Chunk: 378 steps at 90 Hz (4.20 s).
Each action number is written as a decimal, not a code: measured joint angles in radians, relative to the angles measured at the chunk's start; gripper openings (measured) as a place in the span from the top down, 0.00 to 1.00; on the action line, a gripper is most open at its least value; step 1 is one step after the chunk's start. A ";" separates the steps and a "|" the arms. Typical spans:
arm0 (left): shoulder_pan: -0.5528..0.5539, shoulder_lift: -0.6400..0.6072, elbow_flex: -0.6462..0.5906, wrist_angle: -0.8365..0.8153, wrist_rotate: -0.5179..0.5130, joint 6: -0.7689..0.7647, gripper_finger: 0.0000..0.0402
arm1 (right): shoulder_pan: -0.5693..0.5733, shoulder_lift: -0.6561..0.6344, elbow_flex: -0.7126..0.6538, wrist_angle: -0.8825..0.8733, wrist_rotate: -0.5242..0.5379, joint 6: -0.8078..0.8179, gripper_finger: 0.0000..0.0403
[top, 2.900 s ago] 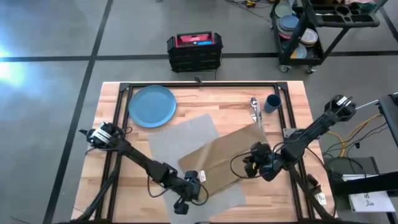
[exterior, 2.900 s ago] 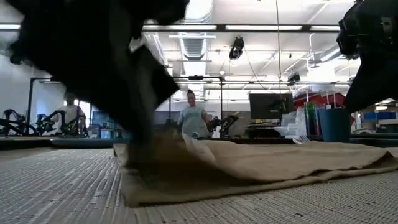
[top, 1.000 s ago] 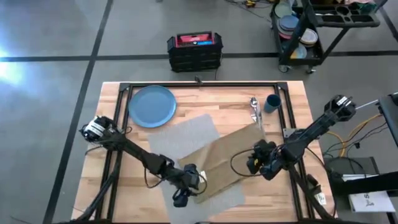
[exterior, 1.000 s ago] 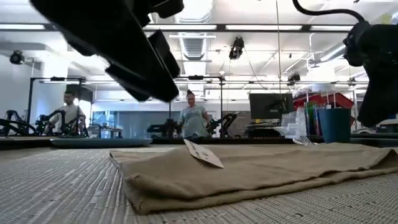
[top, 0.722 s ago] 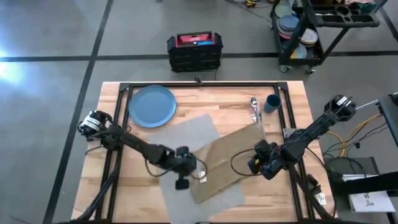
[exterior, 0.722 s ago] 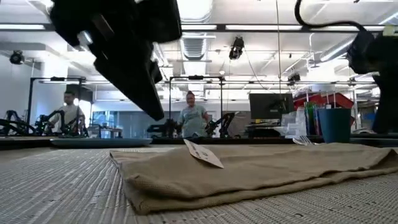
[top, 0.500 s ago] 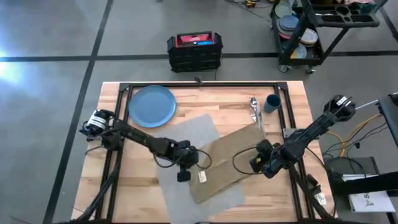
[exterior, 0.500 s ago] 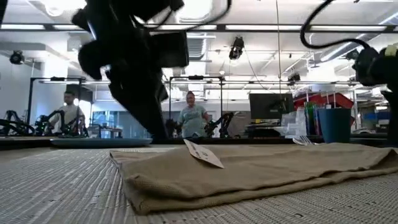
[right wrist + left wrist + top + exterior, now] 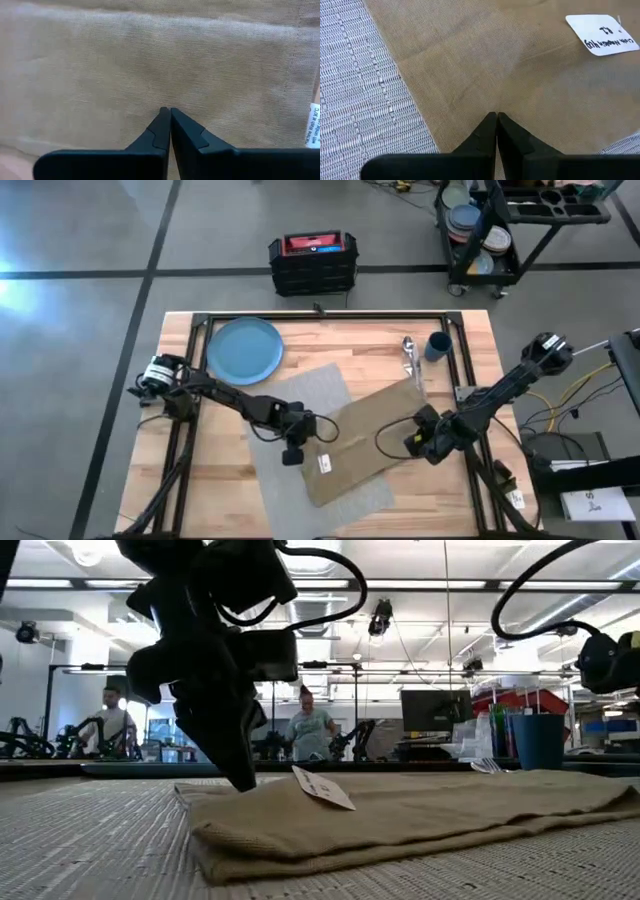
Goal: Set table place
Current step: Fold the brown table napkin
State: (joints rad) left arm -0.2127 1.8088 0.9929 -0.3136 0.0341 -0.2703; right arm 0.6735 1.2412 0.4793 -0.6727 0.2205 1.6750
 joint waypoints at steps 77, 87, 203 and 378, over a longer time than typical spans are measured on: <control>-0.003 -0.026 0.060 0.040 0.027 -0.015 1.00 | -0.031 -0.086 0.074 -0.095 0.183 0.004 1.00; -0.031 -0.020 0.067 0.167 0.064 -0.055 1.00 | -0.094 -0.085 0.064 -0.093 0.193 -0.031 1.00; 0.306 -0.097 0.072 -0.141 0.485 0.260 1.00 | -0.431 -0.018 0.055 0.087 0.157 -0.126 1.00; 0.268 -0.086 0.057 -0.080 0.400 0.260 1.00 | -0.855 0.201 0.112 0.277 -0.070 -0.658 1.00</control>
State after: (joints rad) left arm 0.0555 1.7229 1.0504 -0.3938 0.4345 -0.0099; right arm -0.1813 1.4427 0.5917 -0.3953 0.1506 1.0172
